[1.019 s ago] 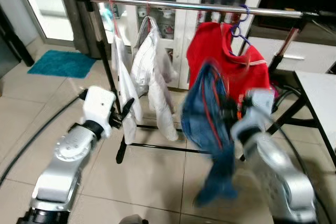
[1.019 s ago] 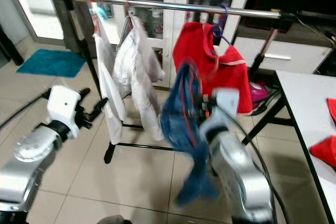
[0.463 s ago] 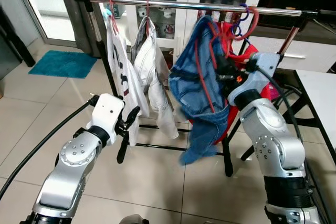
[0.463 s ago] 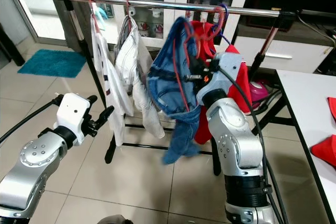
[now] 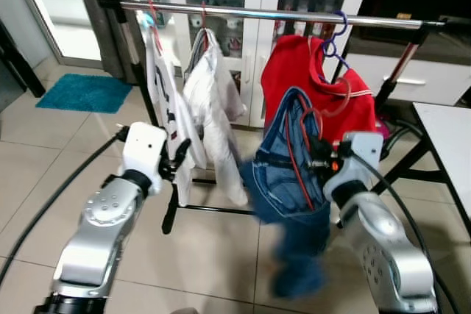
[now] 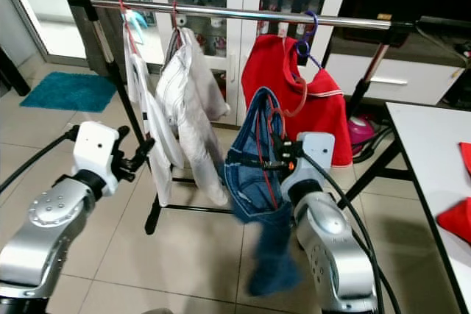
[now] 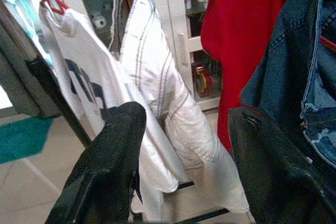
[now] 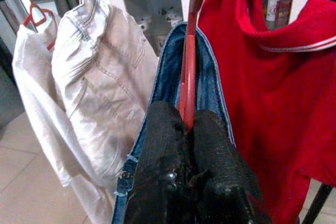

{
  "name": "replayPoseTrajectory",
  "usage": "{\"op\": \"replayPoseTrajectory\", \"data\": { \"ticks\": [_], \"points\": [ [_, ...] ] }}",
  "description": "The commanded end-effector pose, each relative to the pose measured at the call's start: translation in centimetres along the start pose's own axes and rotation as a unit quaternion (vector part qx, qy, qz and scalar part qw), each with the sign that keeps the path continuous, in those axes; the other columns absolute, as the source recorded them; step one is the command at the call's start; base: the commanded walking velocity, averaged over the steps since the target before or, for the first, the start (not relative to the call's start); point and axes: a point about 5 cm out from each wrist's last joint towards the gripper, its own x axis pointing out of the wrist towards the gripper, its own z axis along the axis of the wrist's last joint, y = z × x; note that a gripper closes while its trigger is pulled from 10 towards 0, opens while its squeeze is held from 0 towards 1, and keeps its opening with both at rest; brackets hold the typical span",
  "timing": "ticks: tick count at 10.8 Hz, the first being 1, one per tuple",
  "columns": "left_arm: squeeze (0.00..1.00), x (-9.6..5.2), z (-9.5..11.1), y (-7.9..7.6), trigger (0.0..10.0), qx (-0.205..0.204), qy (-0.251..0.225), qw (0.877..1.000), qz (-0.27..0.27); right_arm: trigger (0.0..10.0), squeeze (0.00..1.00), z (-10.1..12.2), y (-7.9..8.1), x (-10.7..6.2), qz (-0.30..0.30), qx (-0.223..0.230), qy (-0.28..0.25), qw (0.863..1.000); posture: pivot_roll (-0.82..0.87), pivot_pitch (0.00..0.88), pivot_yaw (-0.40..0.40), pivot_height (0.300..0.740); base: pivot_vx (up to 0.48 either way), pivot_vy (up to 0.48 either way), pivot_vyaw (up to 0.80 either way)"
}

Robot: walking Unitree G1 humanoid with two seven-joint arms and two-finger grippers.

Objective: Hang hanger

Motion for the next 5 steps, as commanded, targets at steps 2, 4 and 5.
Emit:
{"op": "replayPoseTrajectory", "data": {
  "ticks": [2,4,5],
  "points": [
    [0.00,0.10,-0.08,-0.43,10.0,-0.001,0.004,1.000,-0.008,10.0,0.00,1.02,0.25,-0.47,-0.002,-0.008,-0.023,1.000,0.04,0.000,0.027,0.740,0.354,0.000,0.00],
    [0.00,-0.17,-0.34,-0.43,10.0,0.001,0.009,1.000,-0.008,10.0,0.00,1.14,0.49,-0.28,0.003,-0.022,-0.023,0.999,0.05,0.000,0.012,0.740,0.354,0.000,0.00],
    [0.00,-0.27,-0.36,-0.47,10.0,0.001,0.009,1.000,-0.008,10.0,0.00,1.20,0.23,-0.02,-0.009,-0.028,-0.023,0.999,0.05,0.000,0.008,0.740,0.360,0.000,0.00]
  ]
}}
